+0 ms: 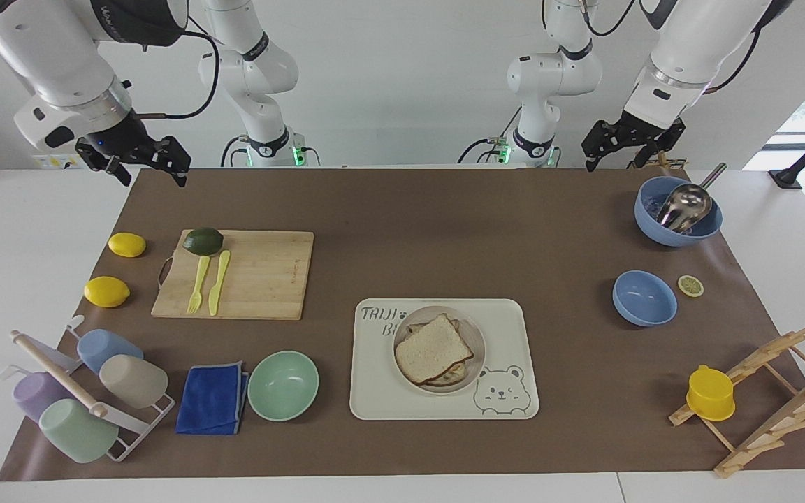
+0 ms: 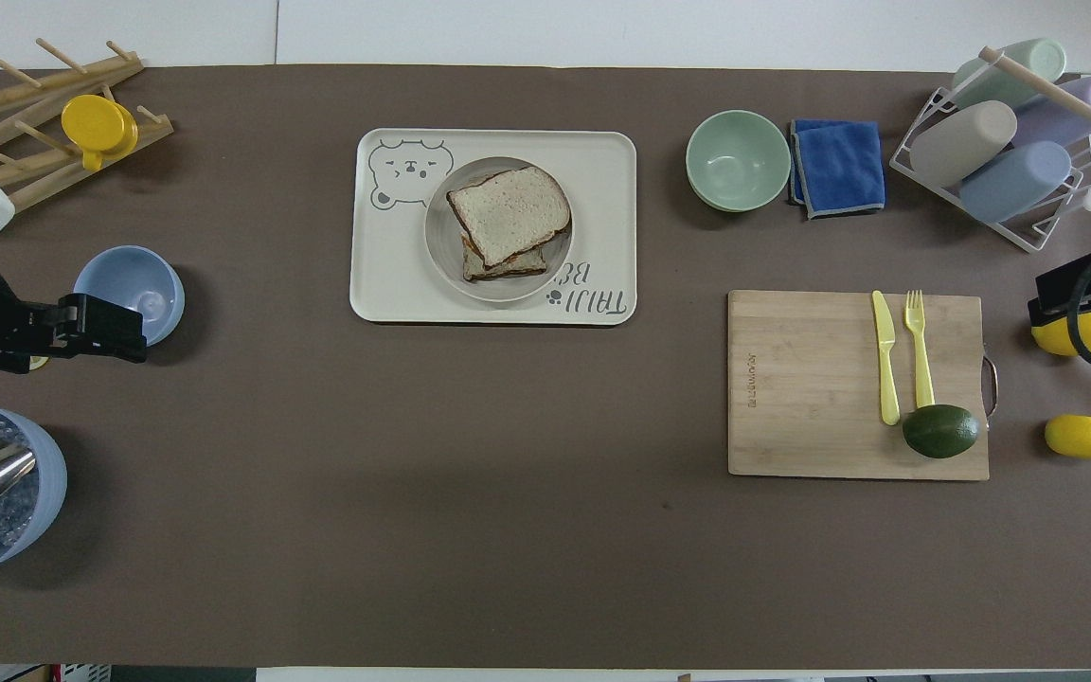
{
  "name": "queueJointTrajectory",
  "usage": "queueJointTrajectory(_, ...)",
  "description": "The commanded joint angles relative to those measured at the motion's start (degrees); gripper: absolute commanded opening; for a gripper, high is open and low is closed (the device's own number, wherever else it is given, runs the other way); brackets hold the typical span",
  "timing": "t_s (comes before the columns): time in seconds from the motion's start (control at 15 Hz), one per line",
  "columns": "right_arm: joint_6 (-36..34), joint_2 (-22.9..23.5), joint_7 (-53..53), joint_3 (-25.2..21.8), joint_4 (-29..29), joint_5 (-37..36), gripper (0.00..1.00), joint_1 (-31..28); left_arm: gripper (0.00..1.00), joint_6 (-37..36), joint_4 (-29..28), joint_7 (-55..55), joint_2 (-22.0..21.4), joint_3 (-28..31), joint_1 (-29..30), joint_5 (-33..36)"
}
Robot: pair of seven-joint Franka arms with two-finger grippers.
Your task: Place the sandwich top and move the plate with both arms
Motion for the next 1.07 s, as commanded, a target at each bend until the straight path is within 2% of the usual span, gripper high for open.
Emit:
queueJointTrajectory(0.0, 0.3, 0.4, 1.0, 0.2, 0.5, 1.7, 1.0, -0.3, 1.0, -3.2, 1.7, 0.8, 0.8, 3.0, -3.2, 0.2)
queueJointTrajectory(0.33, 0.4, 0.4, 1.0, 0.2, 0.6, 1.9, 1.0, -0.3, 1.0, -3.7, 1.7, 0.9, 2.4, 3.0, -3.0, 0.1)
queueJointTrajectory(0.47, 0.4, 0.4, 1.0, 0.2, 0.6, 1.9, 1.0, -0.3, 1.0, -3.8, 2.8, 0.8, 3.2, 3.4, -2.8, -1.9)
queueJointTrajectory(1.0, 0.4, 0.4, 1.0, 0.2, 0.6, 1.8, 1.0, -0.3, 1.0, -3.8, 3.0, 0.9, 2.4, 3.1, -1.8, -2.7)
